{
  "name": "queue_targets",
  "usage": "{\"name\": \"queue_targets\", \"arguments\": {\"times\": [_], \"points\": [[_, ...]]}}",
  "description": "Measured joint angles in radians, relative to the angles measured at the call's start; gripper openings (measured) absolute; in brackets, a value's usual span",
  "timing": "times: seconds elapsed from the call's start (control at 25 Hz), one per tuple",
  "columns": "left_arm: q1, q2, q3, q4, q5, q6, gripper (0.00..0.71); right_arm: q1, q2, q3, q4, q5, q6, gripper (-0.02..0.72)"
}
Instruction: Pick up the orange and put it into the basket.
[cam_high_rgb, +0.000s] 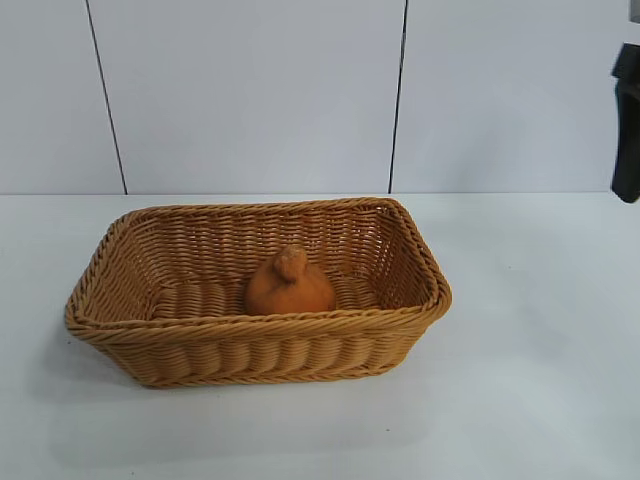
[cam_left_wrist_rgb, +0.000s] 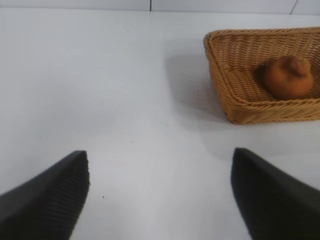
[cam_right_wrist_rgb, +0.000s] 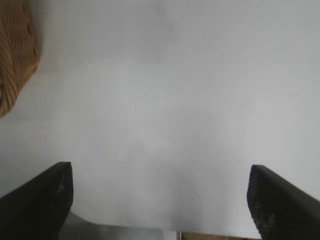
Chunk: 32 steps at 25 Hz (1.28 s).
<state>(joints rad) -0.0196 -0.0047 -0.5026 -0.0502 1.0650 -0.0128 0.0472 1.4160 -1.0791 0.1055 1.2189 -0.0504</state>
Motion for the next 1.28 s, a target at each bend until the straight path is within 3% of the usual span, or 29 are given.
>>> {"name": "queue_targets", "arguments": {"times": [0.12,0.36,0.48,1.28], "points": [[0.0,0.0,0.0,0.0,0.0,0.0,0.558,0.0,-0.154,0.149,-0.002,-0.009,-0.004,0.652],[0.0,0.0,0.0,0.0,0.0,0.0,0.558,0.0,-0.472,0.446,-0.015,-0.181,-0.034,0.652],[0.0,0.0,0.0,0.0,0.0,0.0,0.558,0.0,-0.631,0.562,-0.024,-0.197,-0.038,0.652],[0.0,0.0,0.0,0.0,0.0,0.0,0.558,0.0,-1.417,0.587,-0.029,-0.192,-0.042,0.652]]}}
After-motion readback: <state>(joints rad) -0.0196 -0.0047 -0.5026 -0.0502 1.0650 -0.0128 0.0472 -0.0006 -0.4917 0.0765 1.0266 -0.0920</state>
